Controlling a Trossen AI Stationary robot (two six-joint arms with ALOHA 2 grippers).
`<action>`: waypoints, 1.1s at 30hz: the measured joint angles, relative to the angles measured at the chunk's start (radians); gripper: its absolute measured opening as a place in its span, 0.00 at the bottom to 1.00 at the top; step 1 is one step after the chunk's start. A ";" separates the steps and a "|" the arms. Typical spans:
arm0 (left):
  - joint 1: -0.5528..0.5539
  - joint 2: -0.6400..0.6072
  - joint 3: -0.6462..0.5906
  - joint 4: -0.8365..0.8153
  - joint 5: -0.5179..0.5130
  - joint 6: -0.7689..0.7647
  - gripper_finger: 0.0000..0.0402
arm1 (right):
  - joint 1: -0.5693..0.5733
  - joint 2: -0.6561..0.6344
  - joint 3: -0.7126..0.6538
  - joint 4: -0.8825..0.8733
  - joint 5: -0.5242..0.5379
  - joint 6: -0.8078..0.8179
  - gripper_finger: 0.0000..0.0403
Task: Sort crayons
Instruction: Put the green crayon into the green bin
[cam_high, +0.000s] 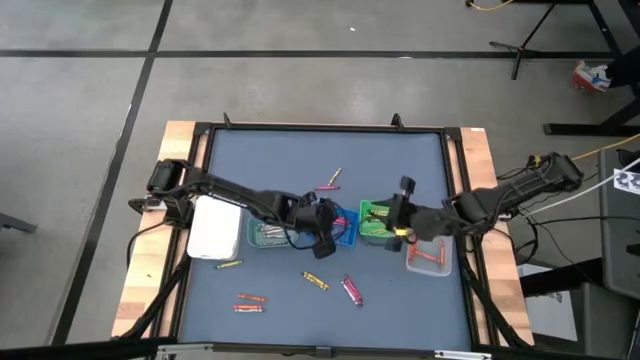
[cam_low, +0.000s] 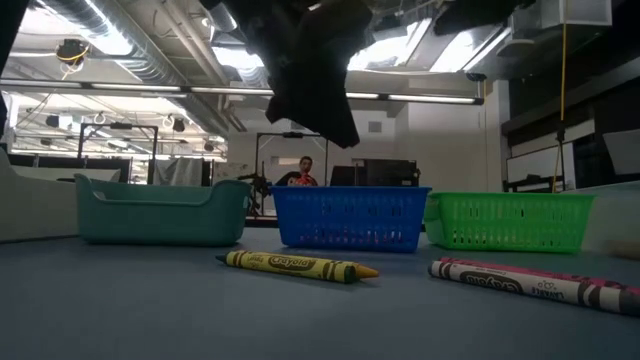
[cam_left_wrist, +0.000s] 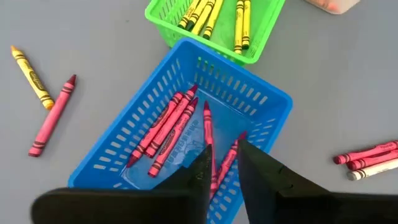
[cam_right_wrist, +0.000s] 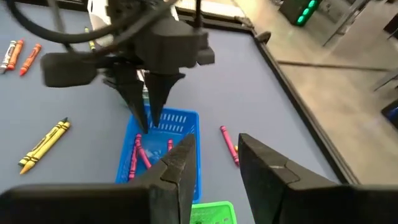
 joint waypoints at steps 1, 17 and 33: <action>-0.004 0.000 0.000 0.000 -0.004 0.000 0.16 | -0.017 0.003 0.000 0.000 -0.019 0.000 0.29; -0.163 0.001 0.000 0.008 0.052 -0.001 0.25 | -0.168 0.155 0.000 0.006 -0.063 0.000 0.29; -0.327 0.081 -0.005 0.042 -0.008 0.077 0.25 | -0.166 0.266 0.000 0.050 -0.143 -0.002 0.29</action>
